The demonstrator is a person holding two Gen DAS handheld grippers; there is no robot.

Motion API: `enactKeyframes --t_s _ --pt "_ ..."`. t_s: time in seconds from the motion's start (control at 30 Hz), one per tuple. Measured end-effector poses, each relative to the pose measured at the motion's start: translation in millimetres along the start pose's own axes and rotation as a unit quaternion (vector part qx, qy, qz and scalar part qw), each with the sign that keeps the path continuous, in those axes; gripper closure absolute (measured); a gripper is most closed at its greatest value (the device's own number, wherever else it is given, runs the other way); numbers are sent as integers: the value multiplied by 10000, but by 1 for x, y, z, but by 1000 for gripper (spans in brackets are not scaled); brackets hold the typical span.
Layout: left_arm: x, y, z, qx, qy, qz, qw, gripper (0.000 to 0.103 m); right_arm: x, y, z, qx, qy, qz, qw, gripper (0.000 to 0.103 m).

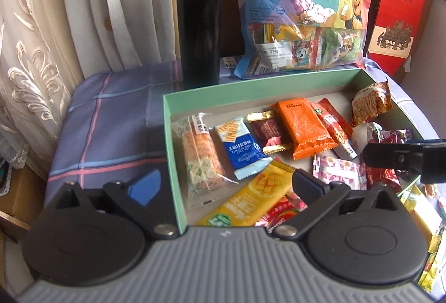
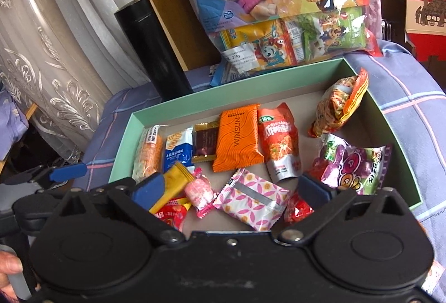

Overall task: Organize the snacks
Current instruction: 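Carry Mango bar and floral pack into the green tray and open both tools, then move left tool to small floral candy while right tool reaches yellow bag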

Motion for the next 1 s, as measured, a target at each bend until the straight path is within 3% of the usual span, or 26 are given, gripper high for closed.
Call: enactKeyframes --t_s 0.73,1.0 --pt "60 26 27 70 308 107 9994 0 67 29 -4 44 124 195 9997 0" --pt "73 63 33 41 398 -34 9992 0 98 58 18 -155 325 254 9990 0"
Point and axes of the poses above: each gripper's, at about its wrist camera, not at the fingertips, and x roughly against the way its jaws point, z to its right, y to its underside, the point moved 8 cm from there along -x, roughly the way its jaws point, and after that the axes turned 3 degrees about -y, right-handed, at the moved point
